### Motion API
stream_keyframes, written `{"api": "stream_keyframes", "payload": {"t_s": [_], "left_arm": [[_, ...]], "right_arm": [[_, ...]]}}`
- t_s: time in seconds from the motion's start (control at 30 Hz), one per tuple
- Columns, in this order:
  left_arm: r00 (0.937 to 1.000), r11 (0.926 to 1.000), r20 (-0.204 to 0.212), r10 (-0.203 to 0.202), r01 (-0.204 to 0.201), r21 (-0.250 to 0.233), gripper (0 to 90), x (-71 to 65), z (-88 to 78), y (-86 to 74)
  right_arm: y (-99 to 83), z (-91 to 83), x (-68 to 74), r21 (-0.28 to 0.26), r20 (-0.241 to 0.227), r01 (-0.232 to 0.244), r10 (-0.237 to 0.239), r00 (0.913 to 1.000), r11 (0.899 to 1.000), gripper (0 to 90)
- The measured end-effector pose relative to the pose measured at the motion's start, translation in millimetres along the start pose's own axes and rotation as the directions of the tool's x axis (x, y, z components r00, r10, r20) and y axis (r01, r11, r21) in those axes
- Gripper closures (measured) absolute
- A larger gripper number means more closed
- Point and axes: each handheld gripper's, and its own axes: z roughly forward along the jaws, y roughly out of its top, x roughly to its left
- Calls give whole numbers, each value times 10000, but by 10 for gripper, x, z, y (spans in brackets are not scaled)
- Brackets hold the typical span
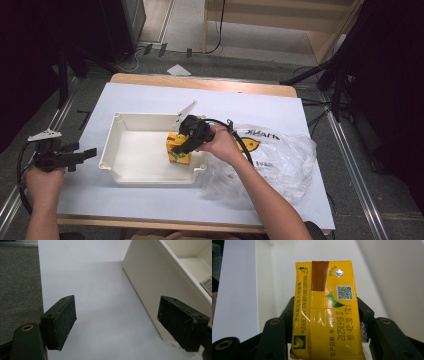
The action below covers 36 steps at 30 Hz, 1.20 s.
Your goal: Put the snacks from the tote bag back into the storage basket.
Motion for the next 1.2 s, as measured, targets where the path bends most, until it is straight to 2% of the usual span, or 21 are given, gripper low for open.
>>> {"api": "stream_keyframes", "payload": {"t_s": [0.13, 0.27, 0.3, 0.4, 0.53, 0.7, 0.83, 0.93, 1.03, 1.2], "left_arm": [[10000, 10000, 17, 32, -32, 47, 165, -9, 12, 5], [10000, 10000, 14, 7, -7, 27, 164, -7, 10, 6], [10000, 10000, 8, 14, -14, 26, 165, -6, 10, 6], [10000, 10000, 13, 27, -27, 42, 164, -5, 11, 6], [10000, 10000, 22, 1, -1, 7, 164, -6, 10, 6], [10000, 10000, 14, 3, -3, 7, 165, -7, 9, 6], [10000, 10000, 23, 26, -26, 40, 165, -9, 12, 7], [10000, 10000, 25, 21, -21, 44, 164, -10, 9, 8], [10000, 10000, 19, 12, -12, 36, 165, -10, 10, 8], [10000, 10000, 38, 35, -35, 35, 165, -12, 13, 10]], "right_arm": [[-28, -10, -6, 62, -139, -278, 278, 9995, 9996, 513], [-49, -18, -25, -5, -65, -200, 200, 9998, 9998, 512], [-51, -21, -15, 43, -169, -273, 274, 9995, 9996, 512], [-51, -16, -7, 3, -116, 114, -114, 9999, 9999, 511], [-53, -18, 6, 66, -132, 178, -177, 9998, 9998, 505], [-61, -25, -4, 134, -293, -59, 63, 9996, 9999, 486], [-52, -25, 13, 149, -403, -7, 13, 9992, 9999, 455], [-36, -34, 32, 149, -422, -49, 55, 9991, 9999, 398], [-24, -70, 29, 120, -308, -335, 338, 9990, 9994, 379], [-27, -148, 12, -9, -449, -602, 601, 9972, 9982, 360]]}}
